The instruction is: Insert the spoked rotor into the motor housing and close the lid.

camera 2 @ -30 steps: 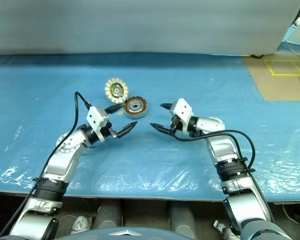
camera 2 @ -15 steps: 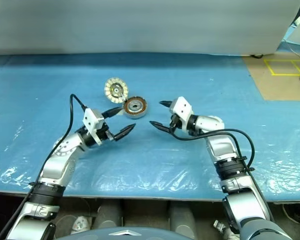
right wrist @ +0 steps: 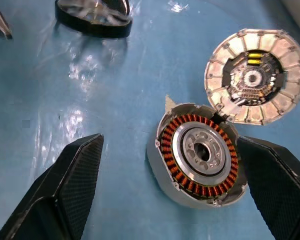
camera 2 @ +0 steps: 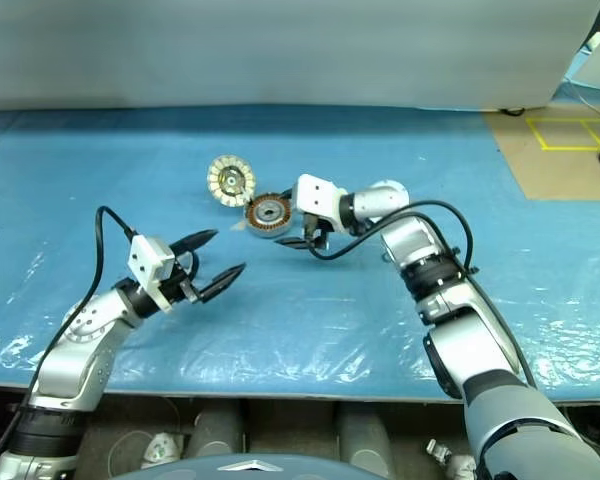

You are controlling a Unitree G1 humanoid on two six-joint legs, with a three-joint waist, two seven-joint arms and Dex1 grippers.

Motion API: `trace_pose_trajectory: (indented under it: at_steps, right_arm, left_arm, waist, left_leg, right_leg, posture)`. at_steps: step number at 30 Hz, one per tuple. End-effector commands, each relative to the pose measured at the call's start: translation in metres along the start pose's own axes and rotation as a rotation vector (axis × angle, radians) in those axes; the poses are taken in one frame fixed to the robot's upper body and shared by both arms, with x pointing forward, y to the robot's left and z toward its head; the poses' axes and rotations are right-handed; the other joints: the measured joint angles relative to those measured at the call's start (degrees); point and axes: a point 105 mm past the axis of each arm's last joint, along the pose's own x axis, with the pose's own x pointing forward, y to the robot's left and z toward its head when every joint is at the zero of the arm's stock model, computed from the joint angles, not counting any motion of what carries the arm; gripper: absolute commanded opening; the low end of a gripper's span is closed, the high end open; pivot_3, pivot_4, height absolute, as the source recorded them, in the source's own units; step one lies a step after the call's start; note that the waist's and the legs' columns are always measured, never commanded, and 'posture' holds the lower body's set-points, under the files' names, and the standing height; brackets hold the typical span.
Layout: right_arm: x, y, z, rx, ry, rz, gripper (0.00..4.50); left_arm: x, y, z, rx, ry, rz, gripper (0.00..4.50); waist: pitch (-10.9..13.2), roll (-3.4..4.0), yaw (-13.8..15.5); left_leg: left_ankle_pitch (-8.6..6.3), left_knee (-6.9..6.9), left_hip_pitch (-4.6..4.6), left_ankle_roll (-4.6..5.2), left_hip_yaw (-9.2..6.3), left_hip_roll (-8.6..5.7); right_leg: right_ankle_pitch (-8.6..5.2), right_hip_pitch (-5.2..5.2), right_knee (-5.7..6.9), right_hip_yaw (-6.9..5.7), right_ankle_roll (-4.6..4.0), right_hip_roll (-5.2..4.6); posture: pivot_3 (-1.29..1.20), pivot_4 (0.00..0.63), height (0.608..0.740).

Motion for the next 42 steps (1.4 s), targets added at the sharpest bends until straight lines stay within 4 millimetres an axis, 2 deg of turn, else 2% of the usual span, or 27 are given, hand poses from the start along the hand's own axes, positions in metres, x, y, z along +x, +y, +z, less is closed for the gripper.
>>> trace_pose_trajectory:
  at_steps: [1,7,15,18,29,36,42]
  right_arm:
    - [0.003,-0.012,0.003,-0.156,0.105,0.059,4.5]
    - [0.011,-0.022,-0.002,-0.33,0.258,0.162,4.5]
    - [0.018,-0.024,-0.003,-0.422,0.317,0.199,4.5]
    - [0.022,-0.022,-0.005,-0.433,0.323,0.204,3.86]
    - [0.027,-0.025,-0.007,-0.487,0.353,0.176,0.04]
    - [0.029,-0.019,-0.006,-0.507,0.312,0.189,0.01]
    - [0.016,0.0,-0.009,-0.369,0.245,0.312,0.01]
  left_arm:
    - [-0.006,0.003,0.016,0.033,-0.04,0.014,4.48]
    - [-0.015,0.005,0.015,0.028,-0.029,0.049,4.48]
    - [-0.025,0.007,0.015,0.028,-0.016,0.093,4.48]
    - [-0.025,0.008,0.016,0.032,-0.016,0.097,4.5]
    - [-0.022,0.011,0.023,0.039,-0.041,0.11,4.5]
    - [-0.011,0.008,0.033,0.047,-0.08,0.096,4.5]
    - [-0.009,0.004,0.033,0.048,-0.078,0.089,4.5]
  waist:
    - [0.0,0.0,0.0]
    - [0.0,0.0,0.0]
    - [0.0,0.01,0.0]
    - [0.0,0.02,0.0]
    - [0.0,0.02,0.0]
    - [0.0,0.04,0.0]
    - [0.0,0.04,0.0]
  left_leg:
    - [-0.01,0.0,0.0,0.01,0.0,0.01]
    - [-0.01,0.02,-0.08,0.03,0.01,0.01]
    - [-0.02,0.02,-0.22,0.29,0.0,0.1]
    - [-0.1,0.04,-0.21,0.22,0.0,0.1]
    - [-0.11,0.07,-0.2,0.24,0.0,0.11]
    - [-0.11,0.14,-0.23,0.24,0.0,0.12]
    - [-0.01,0.14,-0.29,0.42,-0.01,0.15]
  right_leg:
    - [0.0,0.01,0.0,-0.01,-0.01,0.0]
    - [-0.01,-0.04,-0.01,0.0,-0.02,0.0]
    - [-0.03,-0.17,0.03,-0.04,-0.06,0.01]
    - [-0.03,-0.17,0.06,-0.08,-0.07,0.01]
    - [-0.03,-0.17,0.12,-0.1,-0.08,0.01]
    - [-0.03,-0.2,0.19,-0.1,-0.08,0.01]
    - [-0.04,-0.21,0.19,-0.1,-0.09,0.01]
  posture:
    - [0.0,0.15,0.74]
    - [0.0,0.15,0.74]
    - [0.0,0.15,0.74]
    - [0.0,0.15,0.74]
    - [0.0,0.15,0.74]
    - [0.0,0.15,0.74]
    - [0.0,0.15,0.74]
